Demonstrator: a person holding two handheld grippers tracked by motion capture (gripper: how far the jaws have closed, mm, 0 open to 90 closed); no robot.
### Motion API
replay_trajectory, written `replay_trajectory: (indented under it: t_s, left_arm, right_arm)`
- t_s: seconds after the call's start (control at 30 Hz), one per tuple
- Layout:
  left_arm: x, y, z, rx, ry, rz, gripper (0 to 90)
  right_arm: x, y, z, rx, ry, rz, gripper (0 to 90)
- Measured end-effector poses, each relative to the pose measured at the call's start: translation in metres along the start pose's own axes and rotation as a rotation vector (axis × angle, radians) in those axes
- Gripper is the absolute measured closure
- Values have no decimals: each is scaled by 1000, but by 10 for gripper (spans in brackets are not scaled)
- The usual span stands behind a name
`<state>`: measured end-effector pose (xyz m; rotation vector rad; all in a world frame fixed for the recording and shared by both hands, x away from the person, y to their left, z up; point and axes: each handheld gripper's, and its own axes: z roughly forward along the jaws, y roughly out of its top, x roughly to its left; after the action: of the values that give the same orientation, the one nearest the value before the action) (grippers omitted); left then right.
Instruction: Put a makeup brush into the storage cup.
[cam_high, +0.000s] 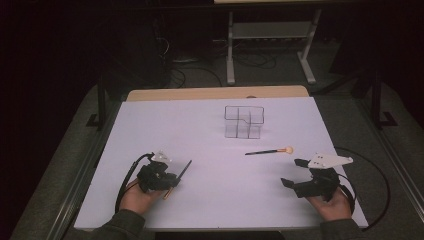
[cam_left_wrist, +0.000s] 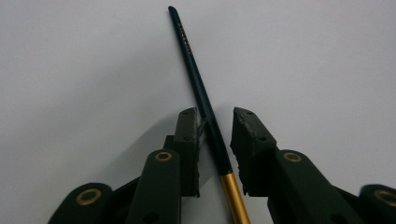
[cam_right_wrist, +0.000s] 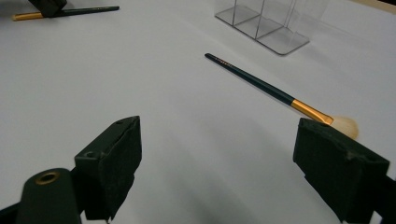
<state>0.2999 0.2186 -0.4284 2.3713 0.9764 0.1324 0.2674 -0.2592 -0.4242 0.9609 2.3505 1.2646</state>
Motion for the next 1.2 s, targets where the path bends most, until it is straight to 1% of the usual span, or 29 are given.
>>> replay_trajectory:
  t_s: [0.03, 0.07, 0.13, 0.17, 0.37, 0.43, 0.53, 0.6, 0.63, 0.67, 0.7, 0.73, 0.77, 0.87, 0.97, 1.2]
  left_arm:
    - [1, 0, 0, 11, 4, 12, 741]
    - [1, 0, 0, 9, 9, 10, 750]
    - [0, -1, 1, 2, 15, -6, 778]
    - [0, -1, 1, -1, 20, -7, 801]
    - [-2, 1, 2, 12, 39, -1, 825]
    - [-2, 1, 2, 12, 40, 10, 827]
    - [0, 1, 2, 14, 26, 9, 832]
    - [0, 2, 1, 19, 31, 39, 834]
    - [1, 2, 1, 26, 31, 49, 835]
    - [1, 2, 1, 27, 31, 50, 834]
    - [0, 2, 1, 28, 23, 36, 835]
    - [1, 2, 1, 28, 19, 34, 835]
    - [1, 2, 2, 15, 14, 22, 835]
    - [4, 1, 1, 21, 5, 36, 835]
    - [4, 1, 1, 9, -2, 20, 835]
    - [9, -1, -1, -2, -13, 19, 835]
  right_arm:
    - [0, 0, 0, 0, -1, 2, 146]
    - [0, 0, 0, -1, -2, -3, 146]
    - [0, 1, -1, -1, -2, -3, 146]
    - [1, 1, -2, -4, -5, -7, 146]
    - [1, 1, -1, 0, -9, -10, 146]
    - [2, 2, -1, 4, -9, -14, 146]
    - [2, 2, 0, 8, -8, -17, 146]
    - [2, 2, 1, 8, -8, -20, 146]
    - [2, 2, 0, 9, -8, -19, 146]
    - [2, 2, 0, 12, -7, -13, 146]
    - [3, 2, 0, 13, -6, -8, 146]
    - [2, 1, -1, 8, -6, -11, 146]
    - [1, 1, -1, 6, -9, -12, 146]
    - [1, 1, -2, 5, -10, -10, 146]
    - [0, 0, -2, 7, -8, -10, 146]
    - [0, -1, -1, 12, -6, -6, 146]
